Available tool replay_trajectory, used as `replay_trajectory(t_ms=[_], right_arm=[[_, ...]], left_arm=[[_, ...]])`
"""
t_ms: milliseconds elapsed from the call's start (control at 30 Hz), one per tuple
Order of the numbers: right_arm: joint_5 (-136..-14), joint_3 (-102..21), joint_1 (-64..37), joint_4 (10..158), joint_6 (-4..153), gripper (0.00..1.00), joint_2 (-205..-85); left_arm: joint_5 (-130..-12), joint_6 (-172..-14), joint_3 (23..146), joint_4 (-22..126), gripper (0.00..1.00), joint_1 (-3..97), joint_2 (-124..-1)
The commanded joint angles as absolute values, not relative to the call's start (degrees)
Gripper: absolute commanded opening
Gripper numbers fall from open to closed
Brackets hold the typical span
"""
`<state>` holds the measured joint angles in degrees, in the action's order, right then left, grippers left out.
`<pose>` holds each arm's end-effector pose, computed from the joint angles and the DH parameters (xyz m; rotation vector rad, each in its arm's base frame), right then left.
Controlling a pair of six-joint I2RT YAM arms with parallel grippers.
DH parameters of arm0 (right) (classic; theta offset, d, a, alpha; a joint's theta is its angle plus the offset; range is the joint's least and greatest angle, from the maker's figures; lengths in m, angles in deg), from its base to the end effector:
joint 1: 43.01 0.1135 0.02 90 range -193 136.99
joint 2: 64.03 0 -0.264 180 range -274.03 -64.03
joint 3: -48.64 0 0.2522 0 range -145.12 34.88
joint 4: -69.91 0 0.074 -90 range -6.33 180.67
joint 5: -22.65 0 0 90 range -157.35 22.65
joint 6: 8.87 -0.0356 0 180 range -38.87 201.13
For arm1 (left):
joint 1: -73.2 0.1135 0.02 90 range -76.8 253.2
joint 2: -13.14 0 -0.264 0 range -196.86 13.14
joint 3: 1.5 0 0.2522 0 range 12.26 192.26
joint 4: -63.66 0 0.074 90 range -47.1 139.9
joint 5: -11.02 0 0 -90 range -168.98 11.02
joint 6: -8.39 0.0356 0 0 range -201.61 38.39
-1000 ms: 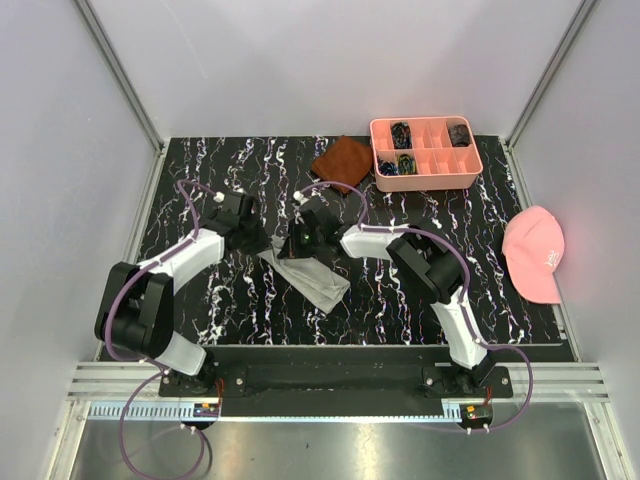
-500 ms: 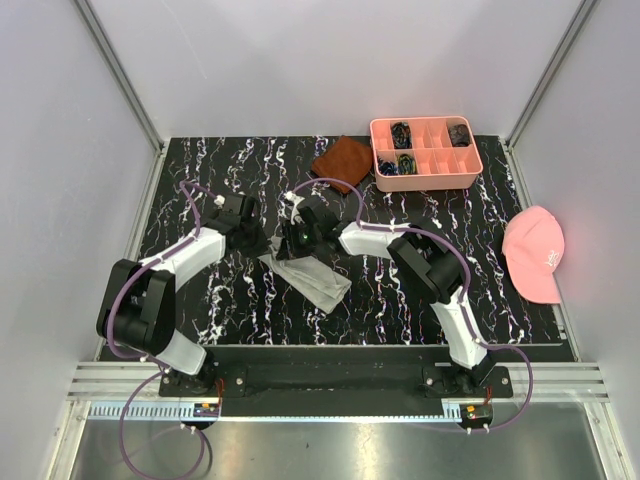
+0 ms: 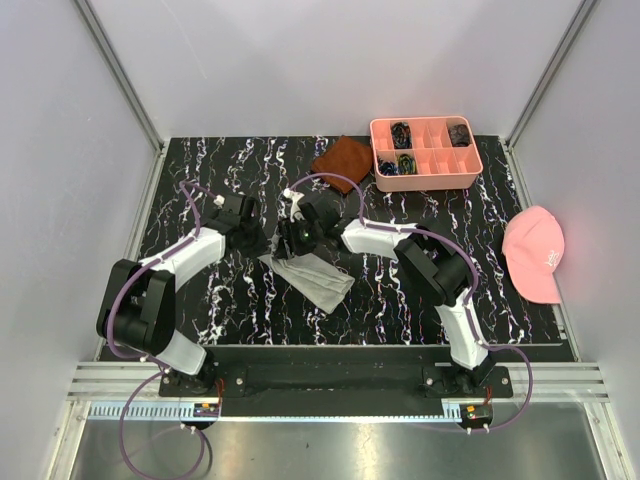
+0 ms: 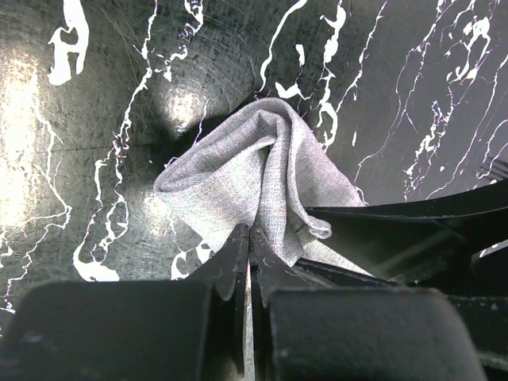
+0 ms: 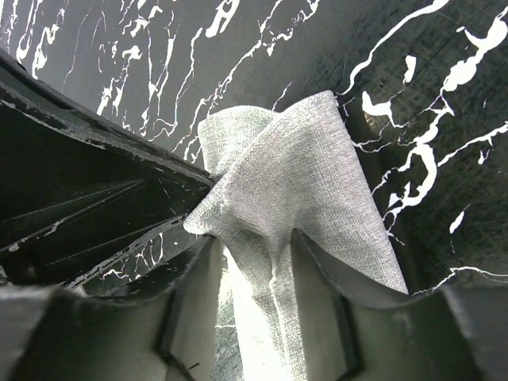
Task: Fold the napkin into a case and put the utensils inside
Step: Grasp the top corner of the smaller rectangle folded napkin from the folded napkin.
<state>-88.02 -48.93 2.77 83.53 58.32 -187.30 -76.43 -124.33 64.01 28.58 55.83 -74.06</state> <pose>0.3223 0.3492 0.1569 -0.6846 2.3229 1.0073 0.2873 -0.0915 0.1923 -0.5593 2.5662 -0.4430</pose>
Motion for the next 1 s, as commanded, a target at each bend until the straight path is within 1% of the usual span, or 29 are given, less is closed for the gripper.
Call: replay_trajectory(t_ms=[0,200,300,400,500,533,633,667,767,900,967], right_arm=[[-88.8,-52.0,3.3,85.3,61.0,0.53,-184.4],[-88.0,-53.8,3.3,86.6,62.5,0.61,-185.3],[-88.0,-55.2,3.3,87.3,63.0,0.61,-185.5],[-87.8,-56.1,3.3,87.8,63.6,0.59,-185.8],[-89.8,-56.9,3.2,87.8,62.9,0.5,-186.8],[-90.3,-57.1,3.2,87.7,62.7,0.44,-187.7],[-91.9,-57.3,3.2,87.1,61.5,0.33,-189.3],[-92.3,-57.1,3.2,86.6,60.9,0.26,-189.5],[-95.0,-56.8,3.1,84.8,59.1,0.13,-191.0],[-98.6,-56.4,3.1,84.3,57.5,0.09,-193.0],[-99.6,-56.4,3.1,80.6,56.3,0.09,-194.1]], left_arm=[[-77.6,-123.9,65.2,29.2,0.0,56.2,-74.1],[-77.2,-123.7,65.3,29.2,0.0,56.5,-74.3],[-77.0,-123.6,65.3,29.2,0.0,56.7,-74.3],[-76.9,-123.7,65.2,29.2,0.0,56.8,-74.5],[-76.7,-123.7,65.1,29.1,0.0,57.0,-74.6],[-76.5,-123.7,65.2,29.2,0.0,57.1,-74.3],[-76.2,-123.7,65.3,29.2,0.0,57.3,-74.0],[-76.2,-123.8,65.3,29.2,0.0,57.3,-73.8],[-75.3,-124.0,65.3,29.8,0.0,57.4,-73.2],[-74.0,-124.6,65.3,29.7,0.0,57.5,-72.2],[-74.0,-125.0,65.2,29.9,0.0,57.5,-71.8]])
